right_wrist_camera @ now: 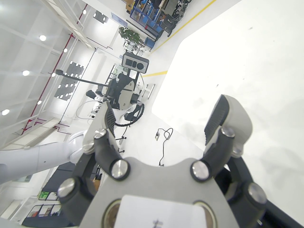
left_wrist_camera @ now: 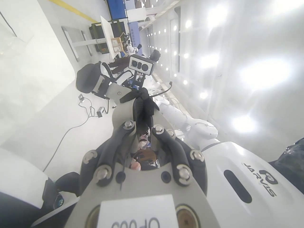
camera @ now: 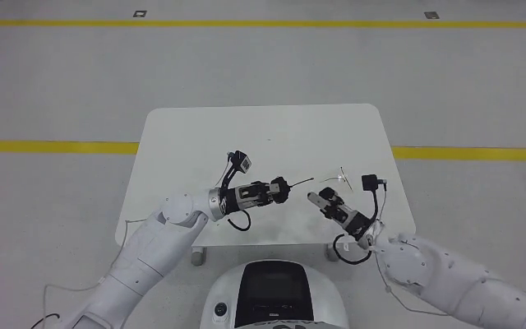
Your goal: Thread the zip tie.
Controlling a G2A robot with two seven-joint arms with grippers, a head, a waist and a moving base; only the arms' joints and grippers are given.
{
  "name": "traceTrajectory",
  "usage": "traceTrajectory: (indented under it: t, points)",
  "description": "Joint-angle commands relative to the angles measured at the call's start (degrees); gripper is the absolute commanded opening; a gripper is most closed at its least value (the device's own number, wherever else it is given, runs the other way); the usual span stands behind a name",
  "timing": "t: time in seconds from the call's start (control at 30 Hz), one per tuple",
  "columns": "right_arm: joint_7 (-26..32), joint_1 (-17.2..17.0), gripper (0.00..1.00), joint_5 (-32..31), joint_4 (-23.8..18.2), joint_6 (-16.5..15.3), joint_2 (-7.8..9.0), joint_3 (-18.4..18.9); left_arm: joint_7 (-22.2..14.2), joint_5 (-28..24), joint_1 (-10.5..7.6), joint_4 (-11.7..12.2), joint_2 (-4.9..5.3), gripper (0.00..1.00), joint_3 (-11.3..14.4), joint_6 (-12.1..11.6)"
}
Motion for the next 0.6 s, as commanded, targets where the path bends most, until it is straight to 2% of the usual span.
traceTrajectory:
  t: [0.0,0.1,0.17,0.33,0.4,0.57]
  points:
    - [1.0,-0.4,1.0,1.9,-1.5,0.0,-0.22,0.5,0.0,0.0,0.0,0.0,0.0,0.0,0.0,0.0]
    - [7.5,-0.9,1.0,5.5,-0.5,0.0,-0.09,2.9,0.0,0.0,0.0,0.0,0.0,0.0,0.0,0.0]
    - [15.7,-1.0,1.0,10.0,-0.8,0.0,0.02,4.8,0.0,0.0,0.0,0.0,0.0,0.0,0.0,0.0]
    - [36.1,-3.7,1.0,23.7,3.2,0.0,-0.08,14.1,0.0,0.0,0.0,0.0,0.0,0.0,0.0,0.0]
    - [43.1,-5.6,1.0,27.7,5.7,0.0,-0.65,18.5,0.0,0.0,0.0,0.0,0.0,0.0,0.0,0.0]
    - [55.9,-10.2,1.0,30.8,8.3,0.0,-3.12,26.1,0.0,0.0,0.0,0.0,0.0,0.0,0.0,0.0]
